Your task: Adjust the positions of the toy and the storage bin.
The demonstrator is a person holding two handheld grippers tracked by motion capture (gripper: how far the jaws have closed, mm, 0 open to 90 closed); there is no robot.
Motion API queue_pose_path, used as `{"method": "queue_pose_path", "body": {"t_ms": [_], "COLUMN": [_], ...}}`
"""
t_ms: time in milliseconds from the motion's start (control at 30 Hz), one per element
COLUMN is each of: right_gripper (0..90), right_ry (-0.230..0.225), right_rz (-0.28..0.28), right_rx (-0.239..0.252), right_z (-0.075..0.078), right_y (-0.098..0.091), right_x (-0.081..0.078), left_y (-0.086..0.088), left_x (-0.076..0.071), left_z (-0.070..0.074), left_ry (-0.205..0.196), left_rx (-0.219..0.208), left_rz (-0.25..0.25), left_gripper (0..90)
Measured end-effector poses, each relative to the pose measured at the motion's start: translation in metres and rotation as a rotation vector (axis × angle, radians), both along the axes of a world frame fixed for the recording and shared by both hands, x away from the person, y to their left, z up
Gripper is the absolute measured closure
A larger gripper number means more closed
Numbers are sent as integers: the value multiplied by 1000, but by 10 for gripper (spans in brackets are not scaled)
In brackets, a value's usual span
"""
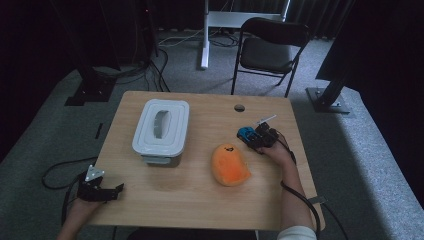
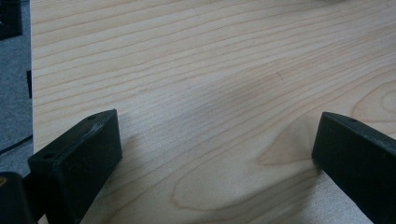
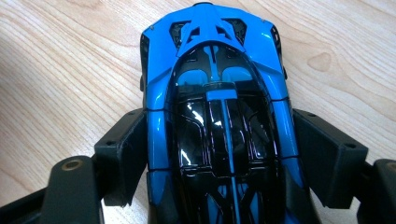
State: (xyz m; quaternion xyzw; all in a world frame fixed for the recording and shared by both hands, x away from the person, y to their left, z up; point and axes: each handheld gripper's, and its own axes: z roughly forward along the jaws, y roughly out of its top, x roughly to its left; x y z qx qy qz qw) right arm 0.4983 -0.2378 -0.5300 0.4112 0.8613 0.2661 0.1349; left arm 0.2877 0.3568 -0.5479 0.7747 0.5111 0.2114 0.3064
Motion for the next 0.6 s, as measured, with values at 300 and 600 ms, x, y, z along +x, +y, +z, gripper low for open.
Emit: {"method": "queue_pose_path", "body": {"t_ms": [300, 600], "right_gripper": [258, 274], "right_ry": [33, 51], "right_rz": [-65, -119], "right_rx": [13, 42], "right_z": [4, 11], "right_y": [-1, -7], "right_x": [-1, -5], "left_y": [0, 0], "left_x": [0, 0], "left_z": [0, 0], "left_ry": [0, 0], "left_rx": [0, 0], "left_rz": [-2, -2], "left_gripper": [18, 18]}}
